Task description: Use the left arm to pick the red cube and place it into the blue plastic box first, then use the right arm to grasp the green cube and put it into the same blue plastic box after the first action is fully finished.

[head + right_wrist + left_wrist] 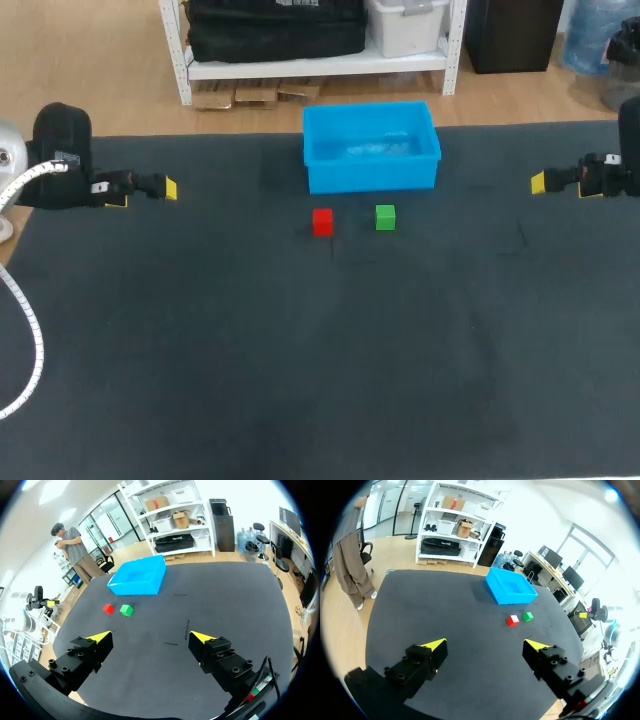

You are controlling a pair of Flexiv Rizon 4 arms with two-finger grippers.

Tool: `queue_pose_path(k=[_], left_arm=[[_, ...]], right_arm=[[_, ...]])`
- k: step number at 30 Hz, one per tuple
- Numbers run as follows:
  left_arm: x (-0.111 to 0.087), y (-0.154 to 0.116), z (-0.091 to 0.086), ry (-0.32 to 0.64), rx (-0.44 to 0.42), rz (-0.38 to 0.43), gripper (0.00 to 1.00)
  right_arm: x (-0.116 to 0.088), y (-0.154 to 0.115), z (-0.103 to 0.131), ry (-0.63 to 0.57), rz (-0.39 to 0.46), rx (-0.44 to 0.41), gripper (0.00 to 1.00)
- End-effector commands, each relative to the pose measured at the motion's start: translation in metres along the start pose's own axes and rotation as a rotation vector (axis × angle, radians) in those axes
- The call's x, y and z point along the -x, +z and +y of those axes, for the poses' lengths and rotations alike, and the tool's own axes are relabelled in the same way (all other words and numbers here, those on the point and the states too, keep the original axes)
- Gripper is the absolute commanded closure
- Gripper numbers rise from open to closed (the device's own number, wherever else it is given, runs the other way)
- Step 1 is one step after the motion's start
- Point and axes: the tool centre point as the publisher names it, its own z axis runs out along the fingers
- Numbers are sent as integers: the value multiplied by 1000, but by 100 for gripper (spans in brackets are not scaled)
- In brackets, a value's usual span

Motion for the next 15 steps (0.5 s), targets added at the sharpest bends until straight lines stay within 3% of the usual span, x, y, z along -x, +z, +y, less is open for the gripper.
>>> queue_pose_path(k=[1,15], left_arm=[[0,0,1,1,-5,-4,0],[7,2,-2,-15,44,63,0]], right_arm=[[0,0,0,0,1,-2,0],[0,0,0,0,1,-2,0]])
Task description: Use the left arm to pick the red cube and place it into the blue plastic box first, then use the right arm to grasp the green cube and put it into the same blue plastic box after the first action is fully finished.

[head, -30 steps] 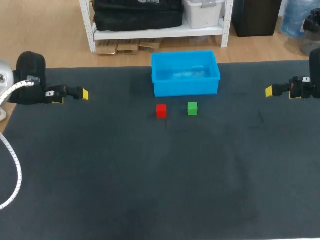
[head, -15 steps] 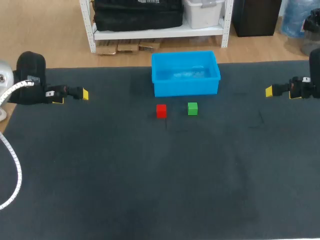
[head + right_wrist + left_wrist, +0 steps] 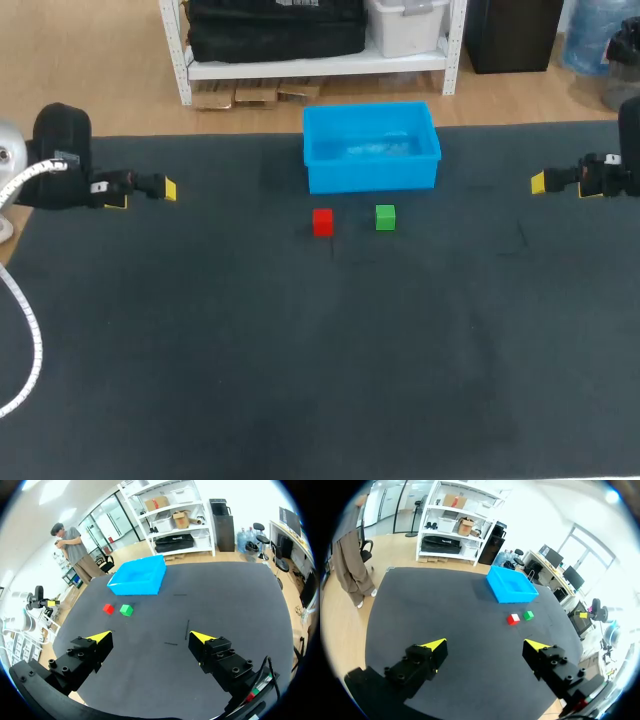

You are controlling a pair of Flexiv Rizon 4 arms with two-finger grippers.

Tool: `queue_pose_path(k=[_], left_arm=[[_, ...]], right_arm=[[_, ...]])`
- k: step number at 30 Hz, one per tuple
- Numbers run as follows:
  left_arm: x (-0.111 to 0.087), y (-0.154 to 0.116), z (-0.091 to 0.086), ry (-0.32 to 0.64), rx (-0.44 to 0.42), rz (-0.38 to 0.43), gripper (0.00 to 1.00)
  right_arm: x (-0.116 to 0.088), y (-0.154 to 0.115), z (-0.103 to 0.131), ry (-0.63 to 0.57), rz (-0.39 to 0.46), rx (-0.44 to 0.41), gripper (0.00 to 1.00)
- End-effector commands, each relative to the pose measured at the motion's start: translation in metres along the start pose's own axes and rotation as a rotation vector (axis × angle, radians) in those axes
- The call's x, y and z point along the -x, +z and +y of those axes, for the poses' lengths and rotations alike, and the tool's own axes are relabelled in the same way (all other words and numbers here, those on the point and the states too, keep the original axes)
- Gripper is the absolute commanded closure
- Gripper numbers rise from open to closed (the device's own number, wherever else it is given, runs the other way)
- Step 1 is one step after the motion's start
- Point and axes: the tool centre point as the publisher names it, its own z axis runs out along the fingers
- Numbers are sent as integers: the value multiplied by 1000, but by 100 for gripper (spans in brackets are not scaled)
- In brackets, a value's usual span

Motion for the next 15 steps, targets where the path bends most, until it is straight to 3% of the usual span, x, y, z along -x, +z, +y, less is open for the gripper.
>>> queue_pose_path(k=[1,15], left_arm=[[9,1,-6,-7,51,52,0],[21,16,-26,-12,173,179,0]], right_arm=[[0,0,0,0,1,-2,0],[0,0,0,0,1,-2,0]])
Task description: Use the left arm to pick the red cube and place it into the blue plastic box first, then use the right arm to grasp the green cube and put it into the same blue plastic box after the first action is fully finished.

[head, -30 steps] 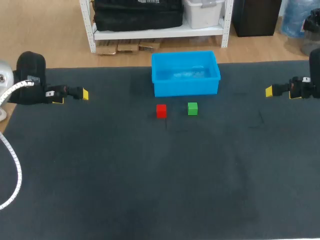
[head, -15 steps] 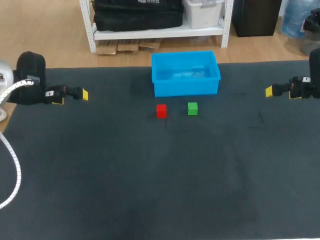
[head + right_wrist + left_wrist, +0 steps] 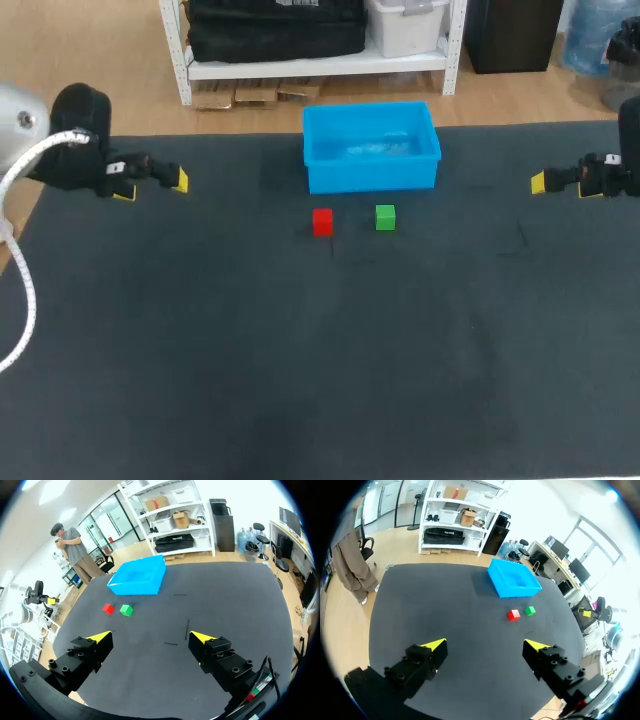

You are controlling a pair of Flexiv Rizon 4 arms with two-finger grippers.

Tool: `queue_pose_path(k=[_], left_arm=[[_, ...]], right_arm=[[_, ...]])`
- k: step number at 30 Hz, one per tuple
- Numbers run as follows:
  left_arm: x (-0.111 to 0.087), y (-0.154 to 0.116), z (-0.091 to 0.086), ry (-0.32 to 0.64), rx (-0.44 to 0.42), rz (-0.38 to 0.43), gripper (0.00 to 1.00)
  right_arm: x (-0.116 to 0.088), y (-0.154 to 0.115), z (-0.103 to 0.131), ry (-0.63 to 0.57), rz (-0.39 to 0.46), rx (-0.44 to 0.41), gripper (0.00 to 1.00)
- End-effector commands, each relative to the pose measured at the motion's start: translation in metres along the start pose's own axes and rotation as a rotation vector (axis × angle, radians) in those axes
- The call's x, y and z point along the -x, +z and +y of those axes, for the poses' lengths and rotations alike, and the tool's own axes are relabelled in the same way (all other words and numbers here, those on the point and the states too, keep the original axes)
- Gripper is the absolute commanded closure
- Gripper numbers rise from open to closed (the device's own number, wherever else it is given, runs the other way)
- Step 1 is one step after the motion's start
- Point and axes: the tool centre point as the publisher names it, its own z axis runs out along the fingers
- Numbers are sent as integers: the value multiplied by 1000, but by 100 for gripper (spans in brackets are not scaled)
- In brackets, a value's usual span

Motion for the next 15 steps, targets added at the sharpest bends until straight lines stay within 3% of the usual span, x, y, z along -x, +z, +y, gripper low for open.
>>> queue_pose_path(k=[1,15], left_arm=[[11,11,-11,-8,125,80,0],[23,49,-52,-43,196,151,0]], right_arm=[[0,0,0,0,1,-2,0],[0,0,0,0,1,-2,0]])
